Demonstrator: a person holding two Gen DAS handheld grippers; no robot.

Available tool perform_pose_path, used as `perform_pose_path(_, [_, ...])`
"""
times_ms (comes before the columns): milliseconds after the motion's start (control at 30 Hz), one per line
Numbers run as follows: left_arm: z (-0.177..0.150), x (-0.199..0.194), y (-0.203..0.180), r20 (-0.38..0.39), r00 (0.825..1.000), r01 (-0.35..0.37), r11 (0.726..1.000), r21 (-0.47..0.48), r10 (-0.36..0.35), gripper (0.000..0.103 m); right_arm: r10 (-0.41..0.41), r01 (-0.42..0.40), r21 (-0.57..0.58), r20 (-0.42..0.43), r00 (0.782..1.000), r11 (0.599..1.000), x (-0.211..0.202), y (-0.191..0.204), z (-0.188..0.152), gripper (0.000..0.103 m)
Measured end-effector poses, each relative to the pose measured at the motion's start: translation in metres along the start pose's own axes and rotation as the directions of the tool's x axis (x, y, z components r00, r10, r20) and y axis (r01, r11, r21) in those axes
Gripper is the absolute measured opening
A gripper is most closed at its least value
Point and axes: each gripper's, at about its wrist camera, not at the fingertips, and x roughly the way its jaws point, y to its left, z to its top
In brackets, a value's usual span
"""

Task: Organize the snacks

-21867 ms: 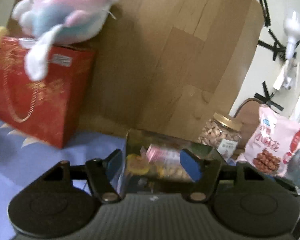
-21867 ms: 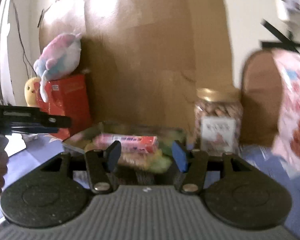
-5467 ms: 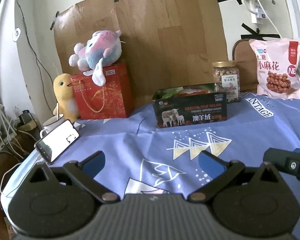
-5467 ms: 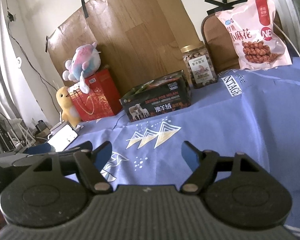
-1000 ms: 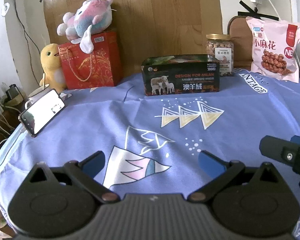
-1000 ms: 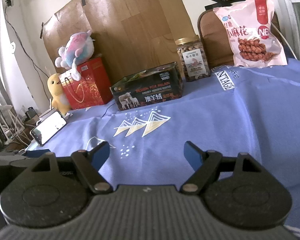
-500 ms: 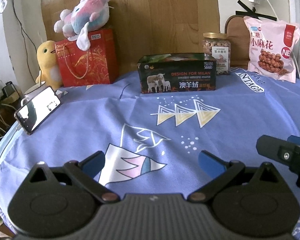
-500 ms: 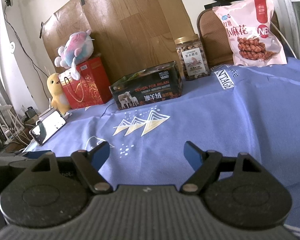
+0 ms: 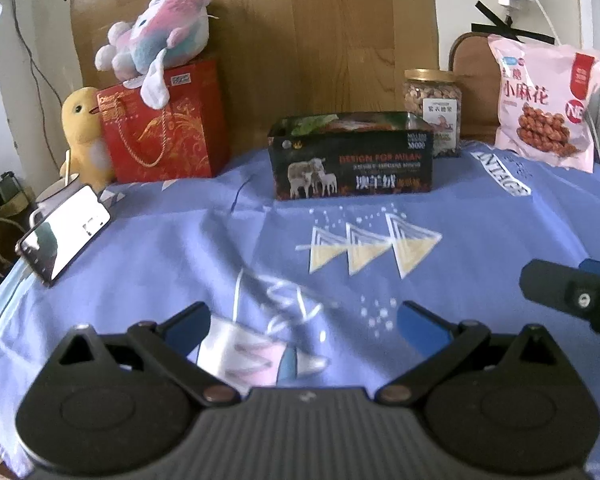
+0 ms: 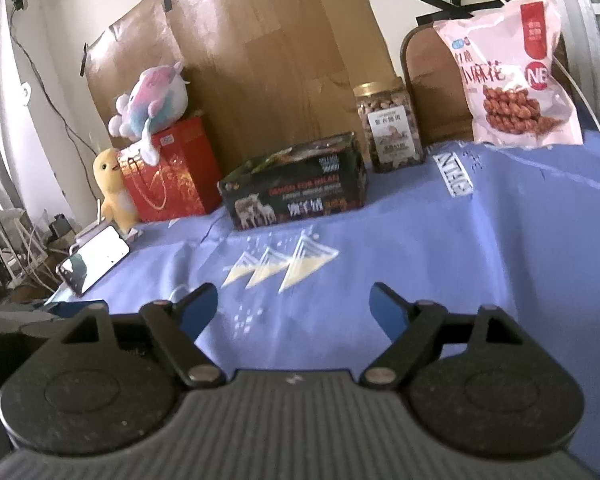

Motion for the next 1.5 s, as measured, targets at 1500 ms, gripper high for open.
perform_pose_path(1500, [0.044, 0.15, -0.002, 0.005, 0.997, -0.075, 0.997, 0.01, 0.075, 0.103, -0.027, 0.024, -0.063, -0.044, 0.999, 0.998, 0.144, -0.031, 0.033, 0.086])
